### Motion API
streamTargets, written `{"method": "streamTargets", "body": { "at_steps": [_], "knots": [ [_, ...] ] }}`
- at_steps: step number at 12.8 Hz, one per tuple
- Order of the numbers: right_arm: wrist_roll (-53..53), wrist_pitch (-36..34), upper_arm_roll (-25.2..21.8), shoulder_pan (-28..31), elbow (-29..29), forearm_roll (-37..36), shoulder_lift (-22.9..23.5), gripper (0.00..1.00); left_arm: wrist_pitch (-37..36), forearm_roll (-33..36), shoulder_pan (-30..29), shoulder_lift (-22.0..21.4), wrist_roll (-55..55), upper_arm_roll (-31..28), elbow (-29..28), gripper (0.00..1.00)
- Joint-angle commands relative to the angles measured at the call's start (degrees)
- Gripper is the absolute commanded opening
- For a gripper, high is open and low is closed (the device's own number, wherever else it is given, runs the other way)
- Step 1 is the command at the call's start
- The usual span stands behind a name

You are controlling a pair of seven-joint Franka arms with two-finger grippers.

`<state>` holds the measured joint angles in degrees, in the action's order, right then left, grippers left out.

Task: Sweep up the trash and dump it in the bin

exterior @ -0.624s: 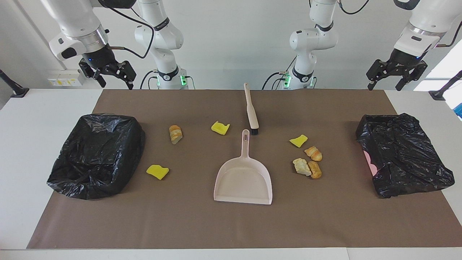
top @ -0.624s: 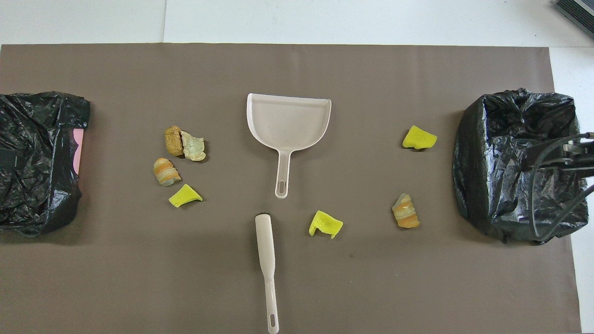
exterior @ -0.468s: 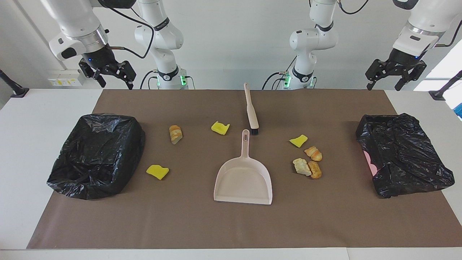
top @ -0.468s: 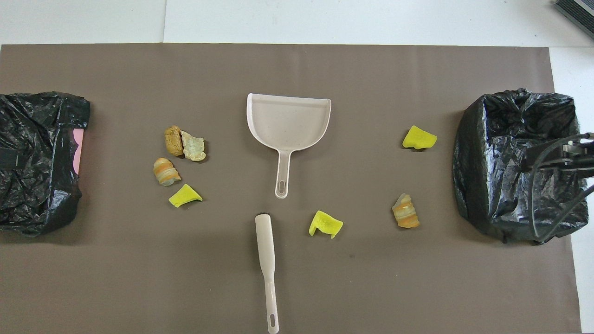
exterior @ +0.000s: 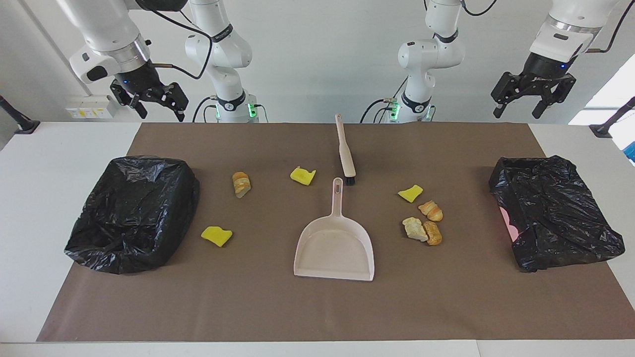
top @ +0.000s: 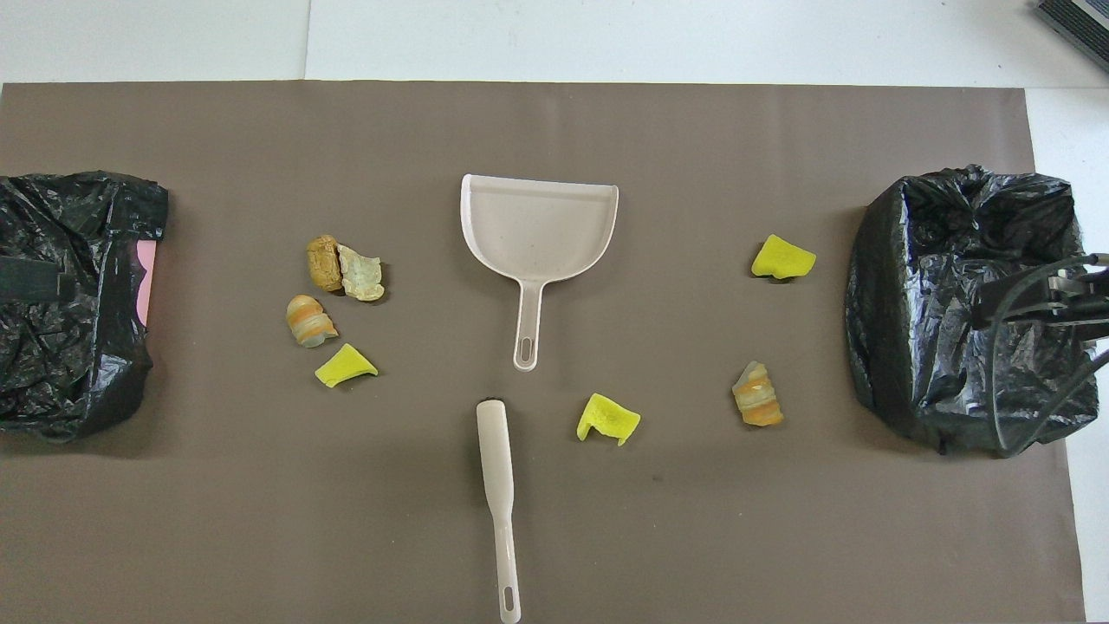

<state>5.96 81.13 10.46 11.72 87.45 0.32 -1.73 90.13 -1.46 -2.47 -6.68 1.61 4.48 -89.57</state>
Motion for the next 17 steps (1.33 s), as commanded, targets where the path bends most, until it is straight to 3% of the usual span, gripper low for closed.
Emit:
{"method": "streamTargets", "body": {
  "at_steps": [1, 8, 12, 17],
  "knots": [
    [0.1, -0.8, 0.35, 0.76, 1.57, 0.3, -1.78, 1.0, -1.1, -0.47, 0.53, -1.49, -0.73, -0.78, -0.87, 1.0],
    [0.19, 0.26, 0.43, 0.68, 3.07, 0.38, -2.58, 1.0, -5.32, -0.47, 0.97, -2.46, -0.47, -0.17, -1.66, 1.0],
    [0.27, 0.96, 0.43, -0.11, 3.34, 0.47, -2.49, 1.0, -4.8, -0.47, 6.66, -7.28, -4.4, 1.06, -12.0, 1.0],
    [0.45, 3.77, 0.96, -0.29, 3.69, 0.65, -1.61, 1.0, 3.53, -0.47, 17.65, -8.17, -15.74, 1.24, -24.14, 1.0]
  ]
}}
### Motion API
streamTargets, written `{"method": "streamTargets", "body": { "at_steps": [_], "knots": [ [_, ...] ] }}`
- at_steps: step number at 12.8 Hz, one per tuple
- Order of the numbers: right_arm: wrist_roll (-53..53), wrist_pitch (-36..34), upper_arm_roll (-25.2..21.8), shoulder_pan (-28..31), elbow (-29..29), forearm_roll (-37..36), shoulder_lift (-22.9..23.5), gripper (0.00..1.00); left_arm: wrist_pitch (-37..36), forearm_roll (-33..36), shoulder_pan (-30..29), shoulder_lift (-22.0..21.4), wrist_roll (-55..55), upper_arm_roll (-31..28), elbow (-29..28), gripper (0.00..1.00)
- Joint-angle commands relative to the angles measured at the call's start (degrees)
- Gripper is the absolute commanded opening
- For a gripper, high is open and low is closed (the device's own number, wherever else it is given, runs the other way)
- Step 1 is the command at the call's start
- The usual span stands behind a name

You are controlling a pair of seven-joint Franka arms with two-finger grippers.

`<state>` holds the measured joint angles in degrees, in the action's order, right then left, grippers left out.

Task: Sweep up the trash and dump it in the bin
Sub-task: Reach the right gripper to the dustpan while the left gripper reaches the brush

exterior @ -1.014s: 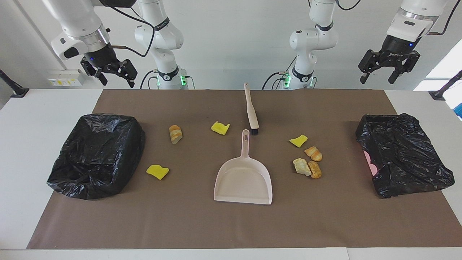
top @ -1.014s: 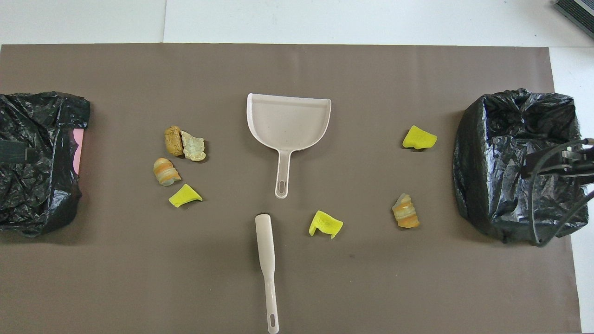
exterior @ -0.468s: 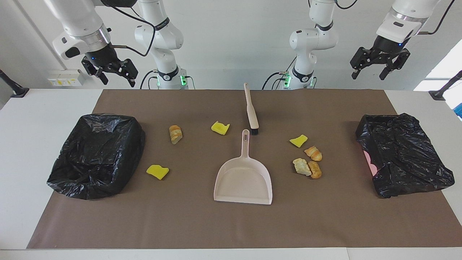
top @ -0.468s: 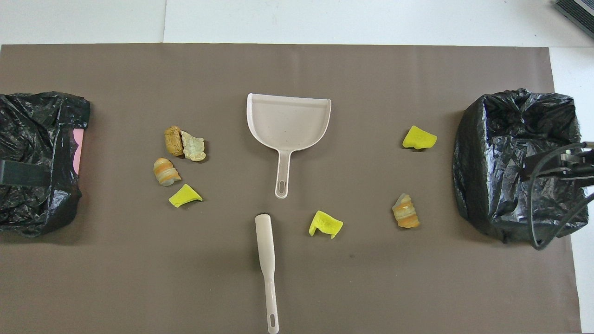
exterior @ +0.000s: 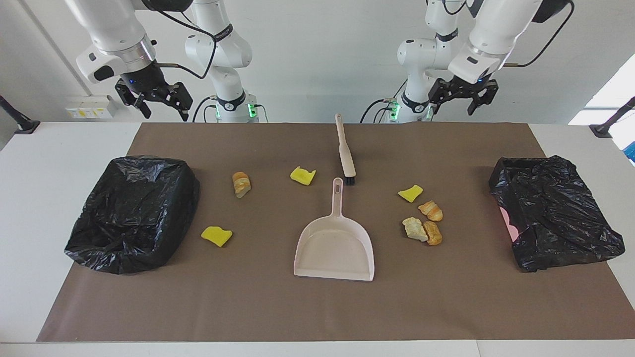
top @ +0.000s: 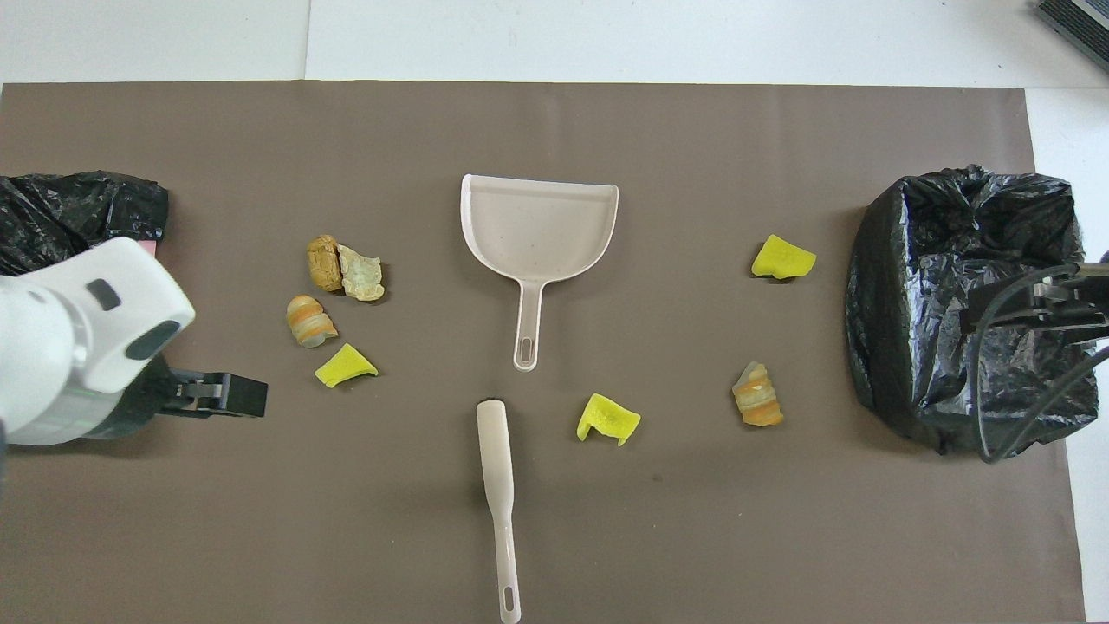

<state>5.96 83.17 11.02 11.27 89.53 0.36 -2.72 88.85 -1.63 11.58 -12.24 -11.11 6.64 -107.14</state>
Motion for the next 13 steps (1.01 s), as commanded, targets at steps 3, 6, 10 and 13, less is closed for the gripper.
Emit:
{"method": "streamTargets", "body": {
  "at_steps": [3, 6, 10, 13],
  "knots": [
    [0.63, 2.96, 0.76, 0.06, 1.09, 1.57, 1.22, 1.0, 15.09, -3.28, 9.49, -3.41, -6.98, -0.84, -14.39, 1.0],
    [0.8, 5.41, 1.46, -2.3, 0.91, 1.05, 2.54, 1.0, 22.91, -3.91, 17.05, -2.71, -13.56, -0.84, -20.71, 1.0],
    [4.22, 7.87, 1.46, -6.16, -0.76, 1.13, 7.36, 1.0, 37.05, -4.09, 28.73, 1.32, -22.87, -0.84, -30.65, 1.0],
    [8.26, 12.79, 1.46, -9.77, -1.72, 1.13, 11.14, 1.0, 42.62, -4.09, 34.64, 2.83, -28.94, -0.84, -35.14, 1.0]
  ]
}}
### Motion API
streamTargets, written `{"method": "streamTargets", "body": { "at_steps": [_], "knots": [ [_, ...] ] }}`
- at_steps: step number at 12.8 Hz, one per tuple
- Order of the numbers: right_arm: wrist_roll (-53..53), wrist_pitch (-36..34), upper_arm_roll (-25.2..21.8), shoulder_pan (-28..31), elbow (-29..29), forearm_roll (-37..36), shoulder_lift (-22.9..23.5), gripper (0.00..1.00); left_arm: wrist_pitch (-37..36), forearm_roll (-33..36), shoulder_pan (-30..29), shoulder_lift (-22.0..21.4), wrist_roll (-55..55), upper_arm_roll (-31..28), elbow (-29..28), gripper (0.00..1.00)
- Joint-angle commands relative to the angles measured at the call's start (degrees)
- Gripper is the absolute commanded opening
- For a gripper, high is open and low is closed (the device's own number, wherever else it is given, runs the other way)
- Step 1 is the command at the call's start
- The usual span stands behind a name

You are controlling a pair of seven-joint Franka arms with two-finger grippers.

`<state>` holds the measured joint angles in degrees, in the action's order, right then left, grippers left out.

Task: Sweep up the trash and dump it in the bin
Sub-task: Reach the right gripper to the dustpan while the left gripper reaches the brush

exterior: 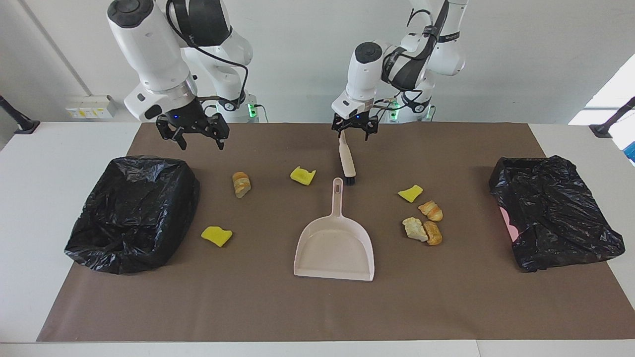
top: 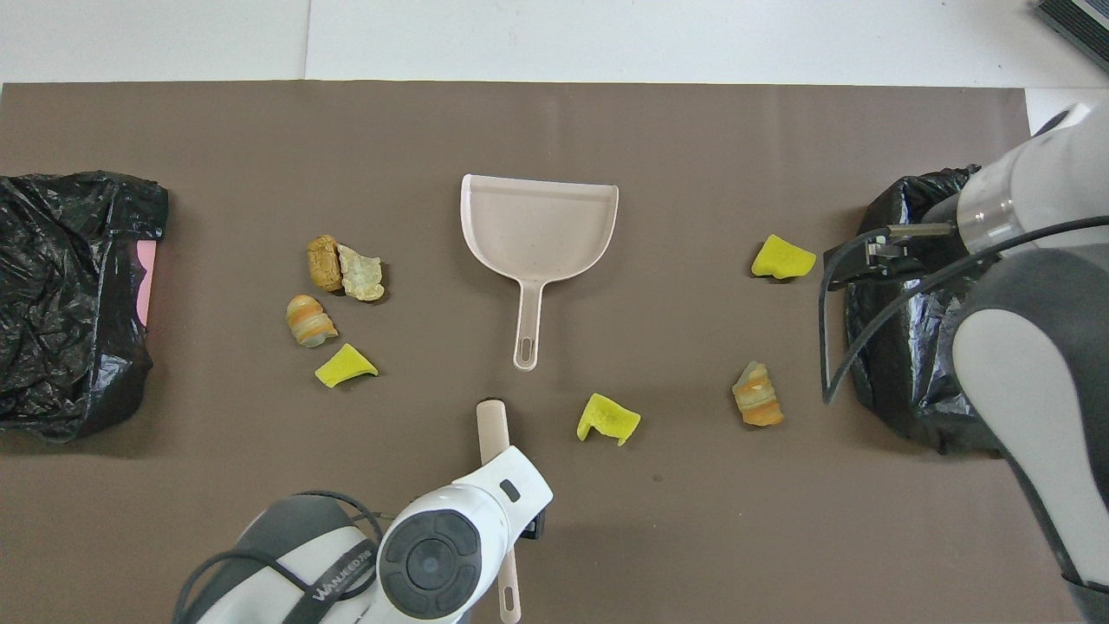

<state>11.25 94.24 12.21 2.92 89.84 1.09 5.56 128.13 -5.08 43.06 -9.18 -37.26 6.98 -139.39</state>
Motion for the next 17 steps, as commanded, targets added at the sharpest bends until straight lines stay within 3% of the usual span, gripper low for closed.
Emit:
{"method": "streamTargets", "body": {
  "at_steps": [1, 6, 7, 9, 14, 17],
  "knots": [
    [5.25, 3.31, 0.27, -3.6, -2.12, 0.23, 4.19, 1.0, 4.14, -0.64, 3.87, -0.4, -3.86, -1.09, -3.51, 1.0],
    [16.15, 11.4, 0.27, -12.39, -4.05, 0.15, 12.97, 1.0, 3.53, -0.72, 6.08, -0.4, -5.02, -1.18, -3.96, 1.0],
    [18.43, 13.32, 0.18, -14.23, -4.75, -0.03, 14.99, 1.0, 3.35, -0.72, 6.16, -0.75, -4.93, -1.09, -4.57, 0.76],
    [23.17, 17.01, 0.0, -17.49, -5.37, -1.61, 17.98, 1.0, 2.22, -0.72, 6.08, -0.75, -4.14, -1.18, -4.58, 0.01],
    [34.42, 23.09, -0.26, -24.96, -12.21, -5.99, 28.78, 1.0, -6.56, -0.64, 4.24, -1.1, 0.15, -1.88, -2.12, 0.0],
    [35.85, 25.55, -0.17, -27.86, -12.32, -9.5, 31.79, 1.0, -11.93, -0.64, -0.84, -2.67, 4.89, -1.88, -0.45, 0.0]
  ]
}}
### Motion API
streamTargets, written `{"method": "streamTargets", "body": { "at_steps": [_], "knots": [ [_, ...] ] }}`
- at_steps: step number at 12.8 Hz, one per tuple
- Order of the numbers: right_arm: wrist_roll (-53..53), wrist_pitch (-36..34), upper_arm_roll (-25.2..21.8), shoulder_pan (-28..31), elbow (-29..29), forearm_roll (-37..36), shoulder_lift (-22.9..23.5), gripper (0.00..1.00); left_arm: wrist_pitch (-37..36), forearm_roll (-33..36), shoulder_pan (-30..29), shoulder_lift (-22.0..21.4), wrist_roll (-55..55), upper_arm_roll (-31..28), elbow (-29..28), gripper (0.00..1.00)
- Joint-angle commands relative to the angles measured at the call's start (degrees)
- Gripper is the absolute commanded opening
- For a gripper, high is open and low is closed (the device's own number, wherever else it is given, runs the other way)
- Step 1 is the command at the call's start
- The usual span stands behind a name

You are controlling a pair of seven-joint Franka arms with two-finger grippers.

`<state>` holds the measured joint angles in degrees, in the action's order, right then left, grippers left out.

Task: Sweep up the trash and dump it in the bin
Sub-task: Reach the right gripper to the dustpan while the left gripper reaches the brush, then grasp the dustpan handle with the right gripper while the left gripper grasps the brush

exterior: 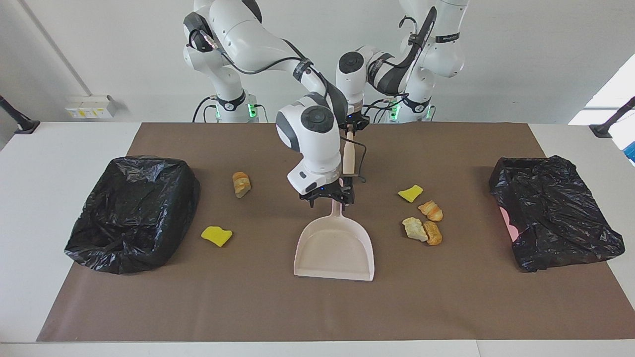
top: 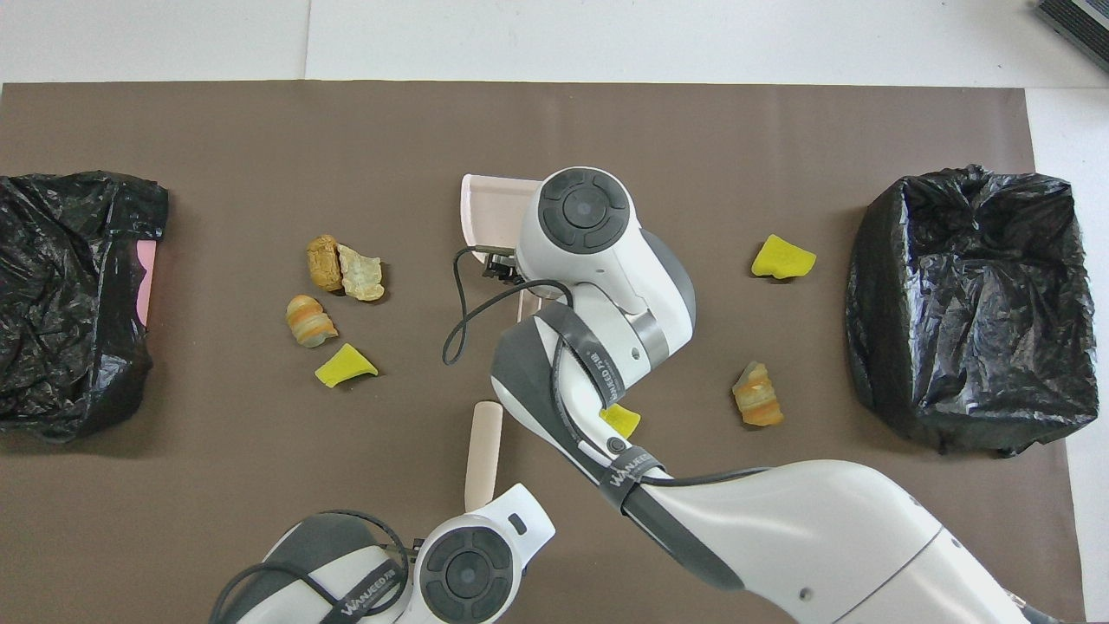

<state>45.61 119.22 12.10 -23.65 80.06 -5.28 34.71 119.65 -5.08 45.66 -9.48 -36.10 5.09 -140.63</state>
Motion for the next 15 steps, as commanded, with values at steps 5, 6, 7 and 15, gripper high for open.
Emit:
{"method": "streamTargets", "body": {
  "at_steps": [5, 6, 7, 15],
  "knots": [
    [2.73, -1.79, 0.21, -2.54, -2.01, -6.23, 2.29, 1.0, -15.83, -0.54, -16.54, -12.73, 16.21, 0.01, 1.67, 0.0],
    [2.73, -2.32, 0.3, -2.45, -1.93, -6.23, 2.2, 0.89, -18.38, -0.28, -19.0, -13.71, 18.67, -0.08, 2.28, 0.0],
    [2.73, -2.76, 0.3, -2.63, -0.97, -6.23, 1.94, 0.59, -19.71, -0.02, -22.16, -14.16, 20.96, -0.08, 3.33, 0.0],
    [2.03, -5.93, 0.38, -2.89, 1.68, -5.53, -2.19, 0.0, -15.6, 2.8, -45.02, -2.49, 27.48, 0.01, 16.41, 0.0]
  ]
}}
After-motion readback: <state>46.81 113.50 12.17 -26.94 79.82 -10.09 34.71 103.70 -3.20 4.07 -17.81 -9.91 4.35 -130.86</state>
